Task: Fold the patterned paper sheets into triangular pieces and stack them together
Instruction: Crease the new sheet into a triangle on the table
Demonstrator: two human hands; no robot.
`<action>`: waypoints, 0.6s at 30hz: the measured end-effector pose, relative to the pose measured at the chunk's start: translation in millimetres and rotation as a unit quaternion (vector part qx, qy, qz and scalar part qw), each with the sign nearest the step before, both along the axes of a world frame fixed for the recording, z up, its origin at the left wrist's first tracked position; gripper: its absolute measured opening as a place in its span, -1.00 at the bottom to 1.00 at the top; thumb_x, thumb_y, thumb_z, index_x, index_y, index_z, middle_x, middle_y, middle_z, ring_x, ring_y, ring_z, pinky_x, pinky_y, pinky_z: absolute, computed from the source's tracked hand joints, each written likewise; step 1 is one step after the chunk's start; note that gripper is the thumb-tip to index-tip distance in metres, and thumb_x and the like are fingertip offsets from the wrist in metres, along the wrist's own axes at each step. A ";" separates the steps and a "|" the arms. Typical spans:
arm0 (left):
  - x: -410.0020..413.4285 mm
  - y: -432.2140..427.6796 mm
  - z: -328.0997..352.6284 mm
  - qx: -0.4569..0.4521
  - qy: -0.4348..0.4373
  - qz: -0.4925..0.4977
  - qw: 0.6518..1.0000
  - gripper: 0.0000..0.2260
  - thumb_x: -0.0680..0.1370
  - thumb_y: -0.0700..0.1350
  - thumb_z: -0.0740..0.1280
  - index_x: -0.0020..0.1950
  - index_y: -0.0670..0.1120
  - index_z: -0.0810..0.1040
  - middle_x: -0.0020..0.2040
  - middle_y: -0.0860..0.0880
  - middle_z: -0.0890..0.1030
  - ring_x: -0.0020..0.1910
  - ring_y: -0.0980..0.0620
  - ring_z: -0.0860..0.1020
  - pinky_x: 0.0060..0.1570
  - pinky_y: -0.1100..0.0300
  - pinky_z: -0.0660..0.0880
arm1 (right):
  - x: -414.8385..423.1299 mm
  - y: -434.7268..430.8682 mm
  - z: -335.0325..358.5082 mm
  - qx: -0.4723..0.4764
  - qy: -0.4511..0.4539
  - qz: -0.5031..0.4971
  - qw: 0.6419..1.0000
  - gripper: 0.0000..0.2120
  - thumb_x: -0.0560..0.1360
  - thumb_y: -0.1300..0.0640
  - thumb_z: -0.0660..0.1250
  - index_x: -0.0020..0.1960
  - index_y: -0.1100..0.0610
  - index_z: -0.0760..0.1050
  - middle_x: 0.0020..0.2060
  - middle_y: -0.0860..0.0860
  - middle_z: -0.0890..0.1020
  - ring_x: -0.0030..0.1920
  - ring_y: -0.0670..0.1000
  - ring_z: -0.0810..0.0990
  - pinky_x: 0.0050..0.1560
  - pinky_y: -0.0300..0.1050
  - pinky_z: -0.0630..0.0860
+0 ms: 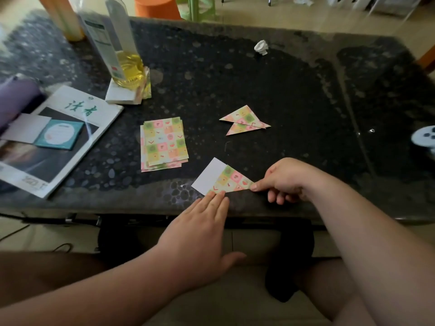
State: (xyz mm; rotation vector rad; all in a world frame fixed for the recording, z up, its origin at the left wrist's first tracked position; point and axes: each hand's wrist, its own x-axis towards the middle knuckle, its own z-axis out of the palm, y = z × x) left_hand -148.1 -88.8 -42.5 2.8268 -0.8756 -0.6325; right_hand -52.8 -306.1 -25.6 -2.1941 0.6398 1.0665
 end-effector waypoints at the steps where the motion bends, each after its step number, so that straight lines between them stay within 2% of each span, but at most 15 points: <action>1: -0.4 5.1 1.1 0.001 0.000 0.003 1.000 -0.04 0.54 0.49 0.07 0.67 -0.08 -0.24 0.68 -0.01 -0.23 0.64 0.06 -0.25 0.61 0.10 -0.20 | 0.1 0.3 1.0 -0.001 0.003 -0.001 1.000 -0.79 0.50 -0.02 0.54 -0.13 0.12 0.65 -0.45 0.01 0.65 -0.54 -0.07 0.50 -0.47 -0.24 0.36; 8: -2.1 22.7 4.4 -0.007 -0.004 0.023 1.000 -0.08 0.55 0.48 0.08 0.67 -0.03 -0.20 0.68 0.02 -0.17 0.64 0.11 -0.21 0.61 0.11 -0.19 | -1.6 6.9 8.9 -0.029 0.002 0.001 1.000 -0.78 0.51 -0.02 0.53 -0.04 0.14 0.68 -0.39 0.03 0.69 -0.49 -0.07 0.56 -0.43 -0.22 0.44; 11: -0.2 19.6 6.0 -0.013 -0.006 0.035 0.999 -0.12 0.57 0.47 0.07 0.68 -0.03 -0.15 0.69 0.03 -0.08 0.65 0.10 -0.14 0.62 0.08 -0.16 | -0.4 16.1 11.0 -0.099 -0.046 0.050 0.993 -0.72 0.46 -0.09 0.56 -0.05 0.12 0.67 -0.25 0.04 0.75 -0.30 -0.03 0.68 -0.15 -0.14 0.64; 13: 2.7 18.2 8.4 -0.006 -0.011 0.028 1.000 -0.16 0.58 0.44 0.08 0.68 -0.02 -0.07 0.69 0.03 -0.02 0.65 0.09 -0.08 0.62 0.05 -0.17 | -3.1 27.7 10.7 -0.145 -0.134 0.077 0.977 -0.67 0.41 -0.18 0.57 -0.05 0.05 0.63 -0.18 0.00 0.70 -0.16 -0.01 0.68 0.00 -0.01 0.66; 15: 6.1 17.2 11.1 0.005 -0.014 0.014 1.000 -0.22 0.60 0.41 0.10 0.67 0.00 0.03 0.68 0.01 0.03 0.65 0.06 -0.04 0.62 0.00 -0.17 | -10.7 43.2 9.5 -0.161 -0.216 0.101 0.958 -0.58 0.38 -0.24 0.56 0.07 -0.02 0.58 -0.07 -0.06 0.64 -0.05 -0.02 0.62 0.02 0.03 0.64; 18: 11.0 16.7 13.9 0.016 -0.002 0.010 1.000 -0.29 0.60 0.39 0.13 0.65 0.05 0.10 0.68 0.03 0.06 0.65 0.04 0.00 0.62 -0.06 -0.15 | -18.0 61.6 3.2 -0.177 -0.236 0.160 0.942 -0.37 0.40 -0.21 0.53 0.38 -0.02 0.45 0.23 -0.01 0.55 0.21 0.05 0.55 0.16 0.04 0.59</action>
